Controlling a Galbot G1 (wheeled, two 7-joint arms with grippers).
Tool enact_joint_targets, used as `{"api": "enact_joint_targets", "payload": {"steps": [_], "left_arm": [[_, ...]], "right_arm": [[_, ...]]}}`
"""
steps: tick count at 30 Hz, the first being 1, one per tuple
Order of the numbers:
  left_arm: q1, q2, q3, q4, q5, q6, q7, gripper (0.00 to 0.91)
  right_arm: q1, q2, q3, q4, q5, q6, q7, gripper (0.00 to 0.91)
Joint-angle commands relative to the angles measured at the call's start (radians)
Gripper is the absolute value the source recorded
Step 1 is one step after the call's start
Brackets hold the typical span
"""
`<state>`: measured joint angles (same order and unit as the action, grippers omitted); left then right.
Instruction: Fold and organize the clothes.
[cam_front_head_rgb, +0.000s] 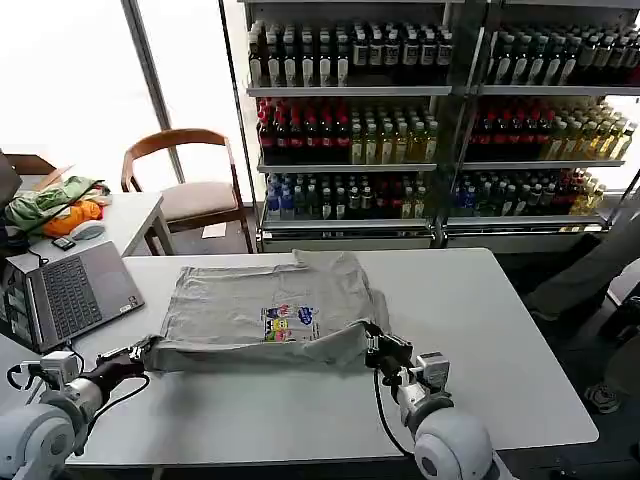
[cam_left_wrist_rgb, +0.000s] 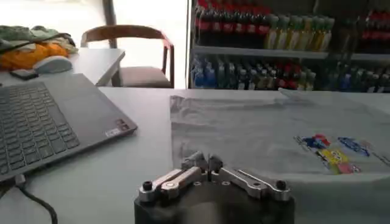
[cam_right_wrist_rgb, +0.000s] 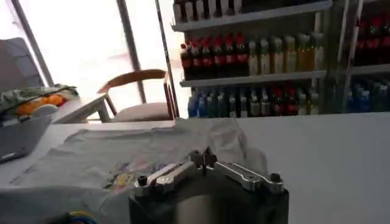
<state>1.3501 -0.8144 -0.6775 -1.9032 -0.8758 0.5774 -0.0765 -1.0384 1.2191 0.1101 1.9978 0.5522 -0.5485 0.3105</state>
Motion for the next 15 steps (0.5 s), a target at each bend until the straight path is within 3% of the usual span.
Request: {"api": "enact_joint_targets", "payload": {"steps": [1,5,7,8,10,15], "left_arm": [[-0.210,0.017,0.140,0.146,-0.008,0.000,0.002,0.000],[-0.249,0.001,0.186,0.198,0.012,0.000,0.006,0.000],[-0.272,-0.013,0.203,0.222,0.026,0.000,0.008,0.071],[-0.281,-0.021,0.212,0.236,0.030,0.000,0.006,0.393],[-0.294,-0.028,0.220,0.251,0.034,0.000,0.007,0.907],[-0.283,-0.032,0.218,0.256,0.083,0.000,0.035,0.907]], "right_arm": [[0.165,0.030,-0.036,-0.170,0.001,0.005,-0.005,0.000],[0.196,0.047,-0.058,-0.242,-0.042,0.003,-0.026,0.000],[0.205,0.058,-0.067,-0.274,-0.058,-0.001,-0.034,0.000],[0.209,0.068,-0.069,-0.291,-0.070,0.001,-0.036,0.907],[0.214,0.083,-0.068,-0.311,-0.078,-0.001,-0.037,0.907],[0.209,0.094,-0.064,-0.340,-0.107,-0.025,-0.060,0.907]]}}
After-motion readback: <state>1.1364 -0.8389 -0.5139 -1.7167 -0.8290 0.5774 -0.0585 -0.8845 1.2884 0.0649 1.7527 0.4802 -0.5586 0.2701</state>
